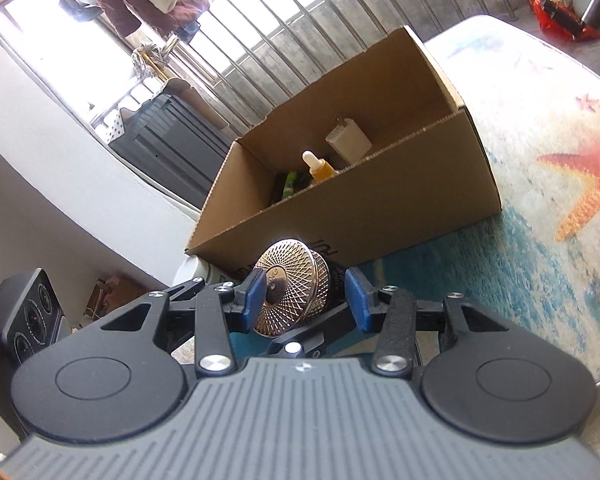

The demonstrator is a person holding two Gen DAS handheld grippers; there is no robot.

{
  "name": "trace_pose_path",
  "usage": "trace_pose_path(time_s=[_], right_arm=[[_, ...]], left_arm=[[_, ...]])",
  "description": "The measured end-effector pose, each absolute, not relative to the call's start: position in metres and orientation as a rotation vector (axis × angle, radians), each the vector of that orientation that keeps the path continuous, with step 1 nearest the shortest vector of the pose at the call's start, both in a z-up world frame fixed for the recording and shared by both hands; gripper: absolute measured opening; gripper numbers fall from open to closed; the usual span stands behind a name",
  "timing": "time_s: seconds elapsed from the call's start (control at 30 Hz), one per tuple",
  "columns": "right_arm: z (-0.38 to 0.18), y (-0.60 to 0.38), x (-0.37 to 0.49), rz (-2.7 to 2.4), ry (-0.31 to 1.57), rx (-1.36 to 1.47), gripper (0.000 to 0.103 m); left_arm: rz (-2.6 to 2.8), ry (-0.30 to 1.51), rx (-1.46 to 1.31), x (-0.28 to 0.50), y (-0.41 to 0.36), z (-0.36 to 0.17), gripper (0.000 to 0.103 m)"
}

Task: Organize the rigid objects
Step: 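Lower the jar into the box and open the right tool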

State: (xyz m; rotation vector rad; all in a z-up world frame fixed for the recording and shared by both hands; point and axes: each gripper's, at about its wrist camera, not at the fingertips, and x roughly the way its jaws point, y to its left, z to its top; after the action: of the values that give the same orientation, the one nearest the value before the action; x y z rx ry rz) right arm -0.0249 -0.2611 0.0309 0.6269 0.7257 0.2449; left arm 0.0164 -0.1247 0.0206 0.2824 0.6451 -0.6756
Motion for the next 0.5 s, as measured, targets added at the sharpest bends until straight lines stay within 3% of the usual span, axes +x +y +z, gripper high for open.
trace_pose_path(time_s=[0.5], right_arm=[[0.121, -0.281, 0.064, 0.300, 0.673, 0.447, 0.044]], left_arm=[[-0.616, 0.586, 0.187, 0.083, -0.144, 0.098, 0.057]])
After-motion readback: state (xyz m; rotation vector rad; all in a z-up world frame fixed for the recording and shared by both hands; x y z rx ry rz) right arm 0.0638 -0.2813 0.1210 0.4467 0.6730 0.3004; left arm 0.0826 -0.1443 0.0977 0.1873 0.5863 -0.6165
